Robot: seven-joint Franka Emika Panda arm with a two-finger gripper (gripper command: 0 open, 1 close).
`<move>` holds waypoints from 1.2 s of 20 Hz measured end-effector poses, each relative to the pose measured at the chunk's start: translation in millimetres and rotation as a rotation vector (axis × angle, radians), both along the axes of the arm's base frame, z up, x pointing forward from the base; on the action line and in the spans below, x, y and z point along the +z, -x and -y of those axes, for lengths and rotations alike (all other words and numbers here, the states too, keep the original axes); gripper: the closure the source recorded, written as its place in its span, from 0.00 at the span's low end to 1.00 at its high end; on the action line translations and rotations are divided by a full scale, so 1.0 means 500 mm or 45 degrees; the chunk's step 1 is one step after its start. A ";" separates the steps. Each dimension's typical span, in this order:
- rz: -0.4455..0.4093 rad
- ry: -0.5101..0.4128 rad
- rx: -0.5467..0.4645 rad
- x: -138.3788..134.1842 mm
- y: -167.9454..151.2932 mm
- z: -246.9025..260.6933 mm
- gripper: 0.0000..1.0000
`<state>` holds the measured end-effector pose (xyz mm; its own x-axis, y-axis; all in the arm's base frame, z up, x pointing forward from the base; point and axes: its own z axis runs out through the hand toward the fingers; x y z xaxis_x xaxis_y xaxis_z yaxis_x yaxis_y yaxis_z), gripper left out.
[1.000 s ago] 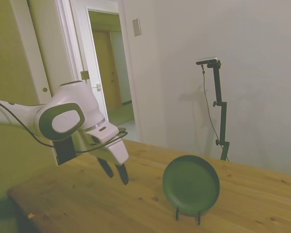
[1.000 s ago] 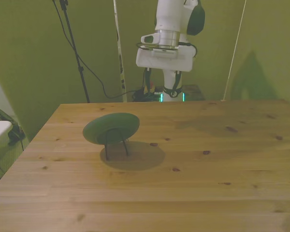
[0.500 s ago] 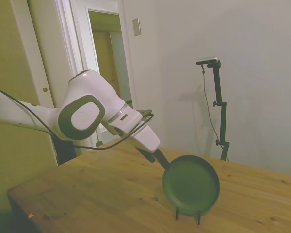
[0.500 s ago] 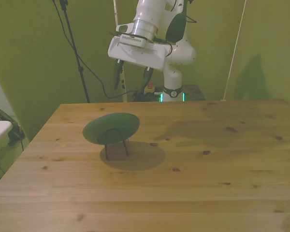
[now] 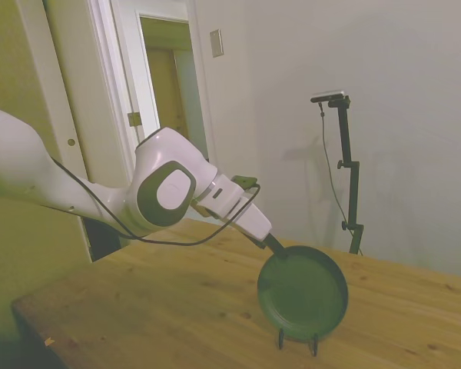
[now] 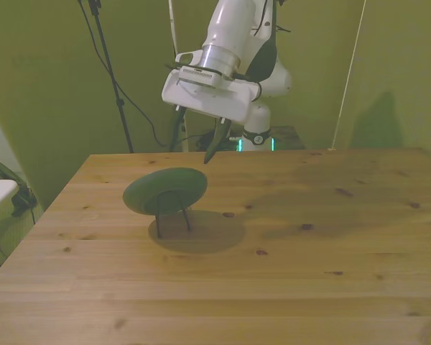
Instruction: Unload the plate
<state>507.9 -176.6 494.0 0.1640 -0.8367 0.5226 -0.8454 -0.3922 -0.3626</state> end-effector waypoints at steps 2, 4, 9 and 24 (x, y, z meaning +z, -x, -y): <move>0.012 0.009 0.005 -0.003 -0.014 0.001 0.00; 0.036 0.023 0.021 -0.003 -0.023 -0.006 0.00; 0.093 0.031 0.107 -0.017 -0.013 -0.050 0.00; 0.146 -0.015 0.056 -0.028 0.089 -0.017 0.00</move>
<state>463.5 -168.0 479.9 0.1401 -0.8362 0.5303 -0.7803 -0.4229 -0.4607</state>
